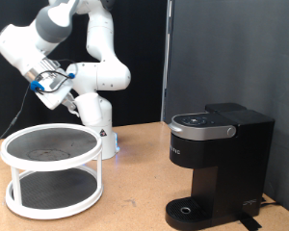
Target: Make a cup of coffee with the keurig machine
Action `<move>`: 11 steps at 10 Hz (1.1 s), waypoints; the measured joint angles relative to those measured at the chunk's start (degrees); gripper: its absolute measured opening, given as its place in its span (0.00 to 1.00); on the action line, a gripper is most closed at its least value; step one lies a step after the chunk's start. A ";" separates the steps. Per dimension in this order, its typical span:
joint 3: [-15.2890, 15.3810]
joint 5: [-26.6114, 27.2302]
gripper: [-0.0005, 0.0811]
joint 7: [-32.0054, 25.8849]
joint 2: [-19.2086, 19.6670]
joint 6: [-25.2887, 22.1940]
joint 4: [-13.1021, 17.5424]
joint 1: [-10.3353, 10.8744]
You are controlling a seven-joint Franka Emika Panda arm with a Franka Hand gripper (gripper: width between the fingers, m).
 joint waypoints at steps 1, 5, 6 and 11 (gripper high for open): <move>2.98 2.97 0.01 3.27 -0.82 4.58 -1.46 0.29; 10.96 13.63 0.01 8.91 -0.65 17.24 -3.16 4.96; 12.57 14.74 0.01 10.07 -0.13 19.05 -3.13 5.97; 15.97 18.96 0.01 11.31 2.76 24.27 -2.65 9.17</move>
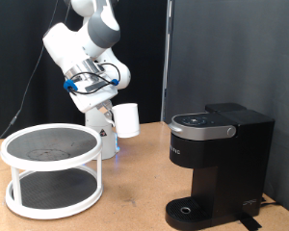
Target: Make a cup of coffee with the keurig machine
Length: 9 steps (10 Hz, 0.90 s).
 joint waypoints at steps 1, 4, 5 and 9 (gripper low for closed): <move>0.13 -0.17 0.01 0.22 0.05 -0.02 0.00 0.00; 3.64 -0.15 0.01 3.11 3.53 3.63 0.03 0.10; 5.01 -0.05 0.01 3.71 5.84 5.79 0.14 0.37; 7.04 6.35 0.01 0.38 16.08 15.99 0.96 3.90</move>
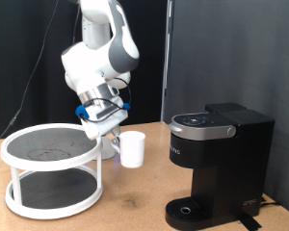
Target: Make a cup of coffee with the keurig machine
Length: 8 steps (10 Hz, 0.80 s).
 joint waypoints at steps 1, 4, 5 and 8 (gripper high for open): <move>0.04 2.50 0.01 -2.05 2.60 1.84 0.53 1.03; 0.15 10.80 0.01 -9.39 9.33 5.69 2.60 3.33; 0.24 13.54 0.01 -11.57 11.16 6.54 3.44 3.79; 1.78 21.46 0.01 -17.18 15.90 8.65 6.24 4.87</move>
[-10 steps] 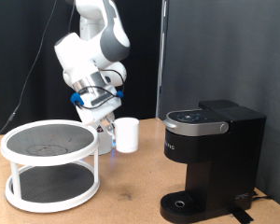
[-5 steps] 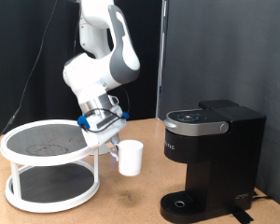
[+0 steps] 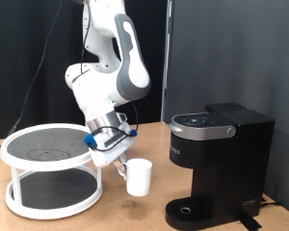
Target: Make a cup of coffee with the keurig machine
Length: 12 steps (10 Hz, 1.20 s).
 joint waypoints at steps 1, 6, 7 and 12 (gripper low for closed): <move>0.80 2.22 0.01 -1.48 1.40 0.47 0.92 0.29; 5.46 12.47 0.01 -8.17 6.57 3.19 4.68 2.04; 6.36 14.23 0.01 -9.21 7.36 3.78 5.33 2.45; 10.29 19.91 0.01 -11.35 10.59 5.84 8.73 3.96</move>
